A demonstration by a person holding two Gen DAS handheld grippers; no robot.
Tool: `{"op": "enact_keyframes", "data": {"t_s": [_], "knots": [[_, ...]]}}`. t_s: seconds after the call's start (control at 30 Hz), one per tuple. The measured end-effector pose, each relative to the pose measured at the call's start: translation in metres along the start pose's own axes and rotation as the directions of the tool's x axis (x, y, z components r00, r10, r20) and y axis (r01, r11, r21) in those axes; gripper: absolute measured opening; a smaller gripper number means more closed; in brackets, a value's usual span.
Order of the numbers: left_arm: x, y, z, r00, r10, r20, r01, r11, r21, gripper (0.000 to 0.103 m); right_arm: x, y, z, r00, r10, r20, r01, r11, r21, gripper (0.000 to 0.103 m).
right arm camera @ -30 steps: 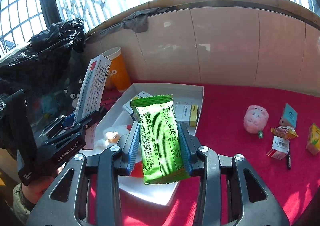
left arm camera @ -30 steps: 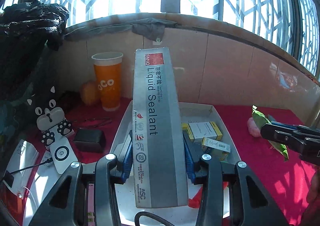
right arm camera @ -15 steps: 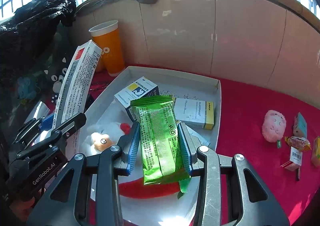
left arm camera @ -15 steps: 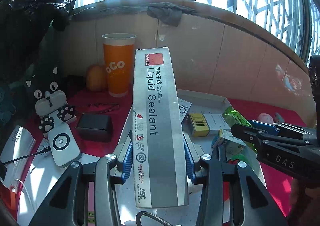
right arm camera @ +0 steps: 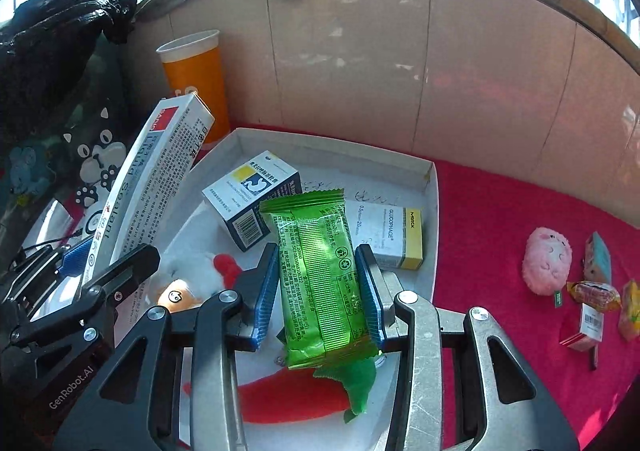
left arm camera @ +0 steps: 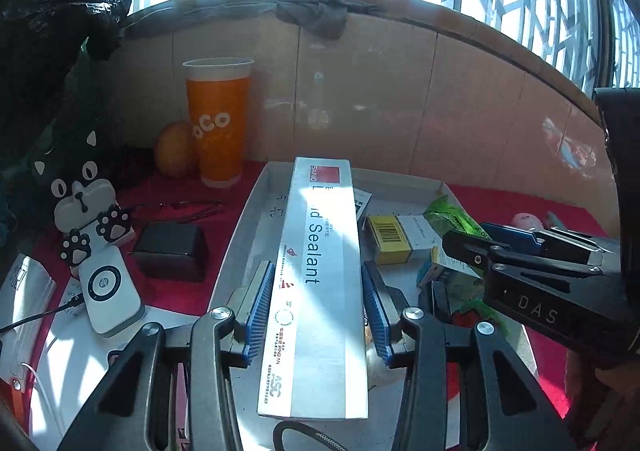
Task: Organize objects
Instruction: 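Carry the sealant box and green packet into the white tray and open both tools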
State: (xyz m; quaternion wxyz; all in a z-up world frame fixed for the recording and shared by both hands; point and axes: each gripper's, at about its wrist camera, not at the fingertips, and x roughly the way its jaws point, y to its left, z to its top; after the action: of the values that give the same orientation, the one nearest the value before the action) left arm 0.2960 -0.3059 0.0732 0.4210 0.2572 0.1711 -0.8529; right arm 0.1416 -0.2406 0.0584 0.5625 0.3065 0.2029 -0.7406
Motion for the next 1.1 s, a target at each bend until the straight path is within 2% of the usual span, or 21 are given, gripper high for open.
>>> {"op": "enact_keyframes", "data": {"t_s": [0.17, 0.2, 0.27, 0.3, 0.33, 0.37, 0.4, 0.47, 0.6, 1.1], "knots": [[-0.003, -0.003, 0.002, 1.0, 0.014, 0.01, -0.014, 1.0, 0.019, 0.045, -0.002, 0.0, 0.0, 1.0, -0.012, 0.01, 0.012, 1.0, -0.009, 0.037], [-0.004, -0.004, 0.002, 1.0, 0.016, 0.012, -0.017, 1.0, 0.019, 0.048, -0.003, 0.0, 0.0, 1.0, -0.015, 0.013, 0.015, 1.0, -0.013, 0.039], [-0.007, -0.004, 0.004, 1.0, 0.019, 0.021, -0.02, 1.0, 0.019, 0.062, -0.005, 0.001, -0.001, 0.999, -0.025, 0.026, 0.026, 0.999, -0.022, 0.039], [-0.009, -0.004, 0.005, 0.999, 0.024, 0.027, -0.024, 0.999, 0.022, 0.079, -0.007, 0.001, -0.001, 0.999, -0.031, 0.034, 0.032, 0.999, -0.025, 0.044], [-0.01, -0.004, 0.005, 0.998, 0.044, 0.035, -0.045, 0.999, 0.025, 0.089, -0.009, 0.002, 0.0, 0.999, -0.034, 0.041, 0.035, 0.999, -0.028, 0.051], [-0.012, -0.003, 0.006, 0.997, 0.071, 0.044, -0.072, 0.997, 0.025, 0.092, -0.01, 0.001, 0.0, 0.997, -0.052, 0.05, 0.053, 0.998, -0.026, 0.064], [-0.015, -0.001, 0.008, 0.994, 0.09, 0.055, -0.091, 0.996, 0.019, 0.103, -0.012, -0.001, 0.001, 0.996, -0.064, 0.057, 0.065, 0.998, -0.019, 0.075], [-0.023, 0.004, 0.012, 0.992, 0.097, 0.084, -0.097, 0.995, -0.001, 0.103, -0.014, -0.006, 0.002, 0.996, -0.058, 0.062, 0.058, 0.998, 0.002, 0.084], [-0.033, 0.003, 0.017, 0.987, 0.106, 0.119, -0.107, 0.994, -0.002, 0.103, -0.016, -0.009, 0.001, 0.995, -0.075, 0.066, 0.074, 0.997, 0.01, 0.085], [-0.044, -0.023, 0.022, 0.986, 0.098, 0.135, -0.105, 0.994, 0.042, 0.103, -0.039, -0.027, -0.006, 0.99, -0.101, 0.1, 0.099, 0.995, 0.033, 0.085]]}}
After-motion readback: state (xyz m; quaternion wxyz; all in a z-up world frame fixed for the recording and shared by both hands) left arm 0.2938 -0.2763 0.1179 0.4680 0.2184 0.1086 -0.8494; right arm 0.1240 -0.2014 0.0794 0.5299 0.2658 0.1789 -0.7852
